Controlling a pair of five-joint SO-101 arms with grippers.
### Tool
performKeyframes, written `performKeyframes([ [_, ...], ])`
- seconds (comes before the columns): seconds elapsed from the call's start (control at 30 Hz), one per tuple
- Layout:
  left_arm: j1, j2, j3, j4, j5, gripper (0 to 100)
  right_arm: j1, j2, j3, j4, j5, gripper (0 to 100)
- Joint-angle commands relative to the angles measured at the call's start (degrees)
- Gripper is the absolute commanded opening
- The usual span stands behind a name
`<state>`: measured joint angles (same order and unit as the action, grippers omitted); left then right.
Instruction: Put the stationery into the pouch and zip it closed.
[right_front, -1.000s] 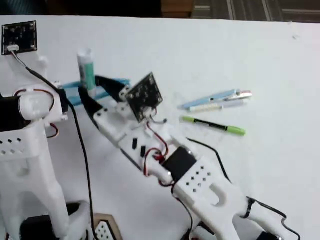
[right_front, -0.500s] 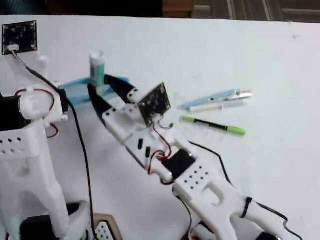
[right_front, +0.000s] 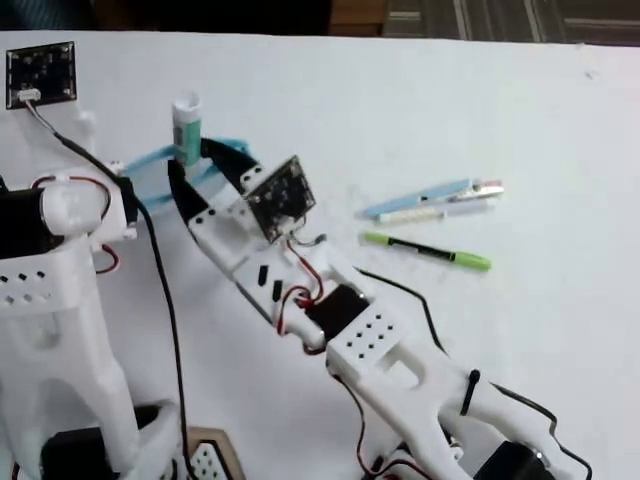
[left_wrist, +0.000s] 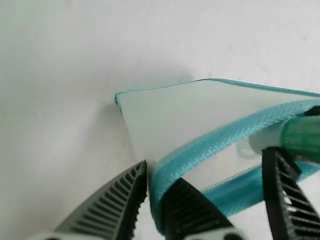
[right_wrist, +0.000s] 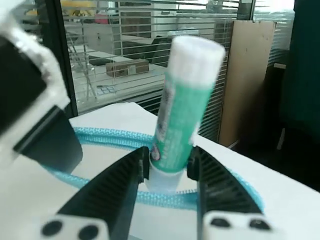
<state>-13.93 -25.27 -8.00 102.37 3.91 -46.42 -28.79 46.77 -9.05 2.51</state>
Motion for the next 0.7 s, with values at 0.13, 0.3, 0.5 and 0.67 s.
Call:
performKeyframes([
  [0.13,-0.3,-1.5,-0.8,-1.0,-0.4,2,-3.5,-0.2,-1.6,0.0,5.6,13.0],
  [0.3,-0.4,-1.5,-0.8,-1.0,-0.4,2,-3.3,-0.3,-1.7,0.0,5.8,16.7],
  [0.5,-0.4,-1.5,-0.8,-1.0,-0.4,2,-3.5,-1.4,-3.0,4.4,5.7,26.2],
  [0.67,-0.4,-1.5,-0.7,-1.0,-0.4,2,-2.7,-7.3,-3.0,6.0,5.8,26.2],
])
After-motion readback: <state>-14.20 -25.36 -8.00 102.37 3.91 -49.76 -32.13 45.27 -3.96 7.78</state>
